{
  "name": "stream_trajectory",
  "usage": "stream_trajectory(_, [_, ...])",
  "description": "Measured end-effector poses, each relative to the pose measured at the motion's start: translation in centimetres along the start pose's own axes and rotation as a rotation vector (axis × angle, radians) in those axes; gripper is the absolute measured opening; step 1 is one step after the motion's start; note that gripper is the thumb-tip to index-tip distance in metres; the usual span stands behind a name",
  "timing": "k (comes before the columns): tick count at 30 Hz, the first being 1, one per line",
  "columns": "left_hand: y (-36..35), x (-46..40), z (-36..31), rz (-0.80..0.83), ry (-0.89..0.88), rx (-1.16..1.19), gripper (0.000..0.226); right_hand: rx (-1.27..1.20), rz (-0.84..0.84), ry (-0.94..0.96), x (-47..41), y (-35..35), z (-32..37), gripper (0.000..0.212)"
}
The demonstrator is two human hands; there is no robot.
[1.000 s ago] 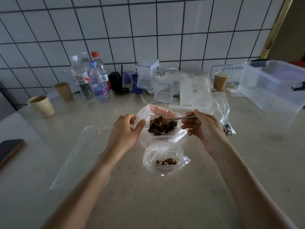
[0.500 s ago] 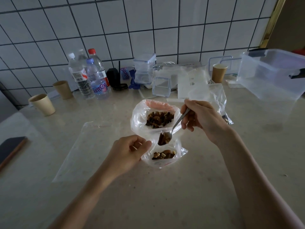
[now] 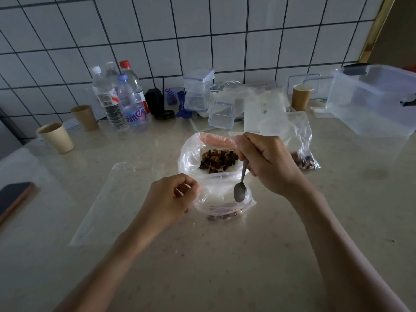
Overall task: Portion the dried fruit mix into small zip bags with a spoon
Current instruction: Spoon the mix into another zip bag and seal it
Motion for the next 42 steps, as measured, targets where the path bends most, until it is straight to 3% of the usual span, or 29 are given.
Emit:
stream_trajectory(5, [-0.1,0.0,0.5,-0.009,-0.038,-0.083,0.013,-0.145,-0.119,-0.183,-0.4,0.8,-2.1,0.044])
stream_trajectory(12, [1.2,-1.1,0.3,-0.035,-0.045,0.063,0.026,-0.415,-0.288,-0.701,1.1,1.4,-7.8,0.041])
stream_trajectory(15, [2.2,-2.9,0.6,-0.109,-0.04,0.066,0.026,-0.45,-0.294,-0.824,1.8,1.1,-9.0,0.039])
stream_trajectory(18, [3.1,-5.2,1.3,-0.257,-0.014,-0.019,0.046,-0.448,-0.333,-0.837,1.9,1.6,-9.5,0.038])
stream_trajectory(21, [1.4,-7.1,2.9,-0.188,0.085,-0.206,0.077,-0.351,-0.349,-0.779,1.7,2.1,-9.5,0.04])
stream_trajectory(25, [-2.4,-8.4,4.0,-0.028,0.14,-0.241,0.063,-0.217,-0.286,-0.698,1.4,1.6,-9.3,0.041])
stream_trajectory(31, [-4.0,-7.7,3.6,-0.015,0.078,-0.127,0.039,-0.127,-0.182,-0.575,0.8,1.0,-8.4,0.041])
stream_trajectory(39, [-3.9,-6.8,2.4,0.042,0.065,0.055,0.051,-0.265,0.034,-0.726,2.4,-2.6,-8.7,0.033])
stream_trajectory(42, [-3.7,-6.6,2.4,0.016,0.096,0.108,0.054,-0.284,-0.031,-0.76,2.5,-2.0,-9.3,0.026])
Point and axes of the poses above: each hand's wrist, its own x-axis away from the middle knuckle, its own y-axis out of the back of the hand, z = x × y, the point moved 10 cm from there along -x, towards the middle knuckle, and after that the axes turned 13 degrees about -z, right-handed, at the moved point
